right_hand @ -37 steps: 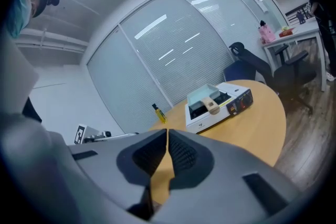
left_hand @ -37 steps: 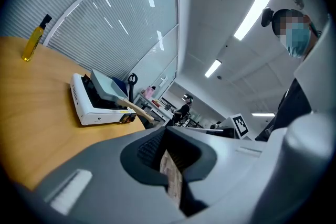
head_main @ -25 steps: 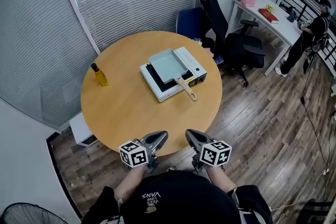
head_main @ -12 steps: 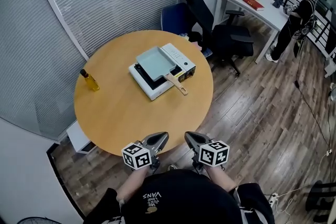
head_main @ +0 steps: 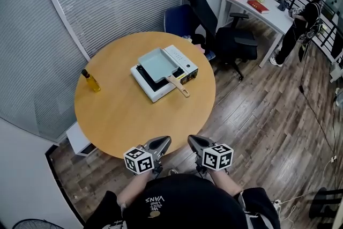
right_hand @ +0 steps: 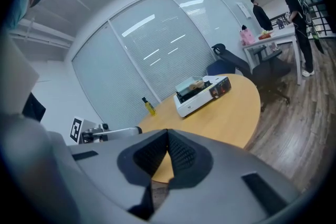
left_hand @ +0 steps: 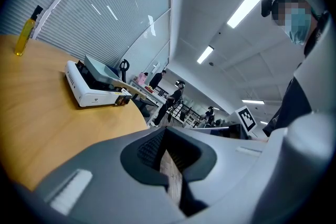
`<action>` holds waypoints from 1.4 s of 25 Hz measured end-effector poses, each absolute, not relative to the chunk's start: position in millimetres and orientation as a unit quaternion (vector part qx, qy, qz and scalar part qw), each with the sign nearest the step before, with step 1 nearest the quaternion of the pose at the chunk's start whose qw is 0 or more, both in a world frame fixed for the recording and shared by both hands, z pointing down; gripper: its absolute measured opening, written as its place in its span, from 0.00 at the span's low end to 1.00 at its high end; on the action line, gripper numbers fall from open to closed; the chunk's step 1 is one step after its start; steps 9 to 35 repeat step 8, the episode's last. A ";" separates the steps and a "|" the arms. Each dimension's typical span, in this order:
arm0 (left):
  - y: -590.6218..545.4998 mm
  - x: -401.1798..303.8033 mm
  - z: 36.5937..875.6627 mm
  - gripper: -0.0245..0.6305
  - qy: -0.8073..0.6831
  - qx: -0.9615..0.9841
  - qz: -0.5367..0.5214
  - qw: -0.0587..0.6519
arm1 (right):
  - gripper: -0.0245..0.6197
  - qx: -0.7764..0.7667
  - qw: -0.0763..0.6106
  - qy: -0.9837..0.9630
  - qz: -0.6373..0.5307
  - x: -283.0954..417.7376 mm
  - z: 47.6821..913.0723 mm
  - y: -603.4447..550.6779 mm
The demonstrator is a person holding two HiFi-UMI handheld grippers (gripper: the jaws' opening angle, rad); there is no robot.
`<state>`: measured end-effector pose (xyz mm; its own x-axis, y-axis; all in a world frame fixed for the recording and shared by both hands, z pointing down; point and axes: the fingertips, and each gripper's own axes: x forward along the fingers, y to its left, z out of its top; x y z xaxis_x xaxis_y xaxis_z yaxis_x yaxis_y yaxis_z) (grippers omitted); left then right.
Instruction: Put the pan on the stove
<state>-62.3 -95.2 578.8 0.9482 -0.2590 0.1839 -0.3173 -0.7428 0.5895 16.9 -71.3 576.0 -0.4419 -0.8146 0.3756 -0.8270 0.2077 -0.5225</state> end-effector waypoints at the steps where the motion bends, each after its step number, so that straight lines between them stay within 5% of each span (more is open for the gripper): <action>1: -95.5 -63.1 579.1 0.05 -0.157 0.932 0.045 0.324 | 0.06 0.527 0.010 -0.778 0.342 16.4 576.0 -71.2; 35: -97.9 -62.9 582.8 0.05 -0.166 0.929 0.049 0.328 | 0.06 0.517 0.014 -0.784 0.343 16.5 577.2 -74.3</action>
